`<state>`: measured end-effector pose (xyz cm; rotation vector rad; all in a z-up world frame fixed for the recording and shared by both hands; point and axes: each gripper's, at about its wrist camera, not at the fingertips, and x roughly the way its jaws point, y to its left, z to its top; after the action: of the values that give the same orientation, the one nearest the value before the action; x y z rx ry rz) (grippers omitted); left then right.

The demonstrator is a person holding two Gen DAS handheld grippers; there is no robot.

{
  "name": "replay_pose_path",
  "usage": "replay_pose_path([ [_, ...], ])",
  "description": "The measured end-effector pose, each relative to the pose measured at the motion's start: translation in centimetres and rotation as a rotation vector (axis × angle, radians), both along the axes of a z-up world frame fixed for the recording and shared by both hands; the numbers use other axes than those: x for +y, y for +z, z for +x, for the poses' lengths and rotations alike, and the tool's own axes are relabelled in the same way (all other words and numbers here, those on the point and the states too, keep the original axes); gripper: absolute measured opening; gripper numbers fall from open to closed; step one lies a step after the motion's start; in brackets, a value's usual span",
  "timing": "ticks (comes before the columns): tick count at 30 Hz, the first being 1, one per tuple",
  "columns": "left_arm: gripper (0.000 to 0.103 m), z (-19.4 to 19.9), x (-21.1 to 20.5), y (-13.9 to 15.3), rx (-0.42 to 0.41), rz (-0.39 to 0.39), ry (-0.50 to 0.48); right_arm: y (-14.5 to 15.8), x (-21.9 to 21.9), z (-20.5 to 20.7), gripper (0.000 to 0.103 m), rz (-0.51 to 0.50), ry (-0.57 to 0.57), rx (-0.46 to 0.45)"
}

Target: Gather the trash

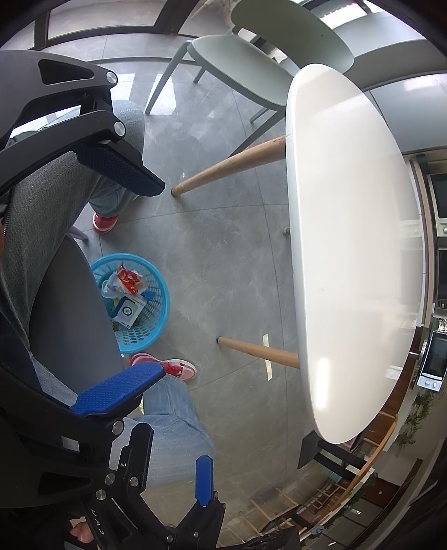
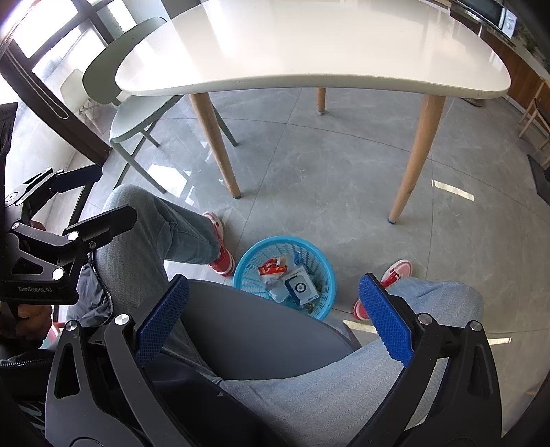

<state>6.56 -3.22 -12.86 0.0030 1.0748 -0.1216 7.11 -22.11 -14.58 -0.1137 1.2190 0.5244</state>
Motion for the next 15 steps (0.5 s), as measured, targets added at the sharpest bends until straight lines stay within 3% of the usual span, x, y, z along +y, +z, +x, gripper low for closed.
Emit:
replay_pose_path([
  [15,0.095,-0.16,0.16,-0.14,-0.007,-0.009,-0.009,0.07,-0.02,-0.19,0.094,0.0,0.002,-0.005],
])
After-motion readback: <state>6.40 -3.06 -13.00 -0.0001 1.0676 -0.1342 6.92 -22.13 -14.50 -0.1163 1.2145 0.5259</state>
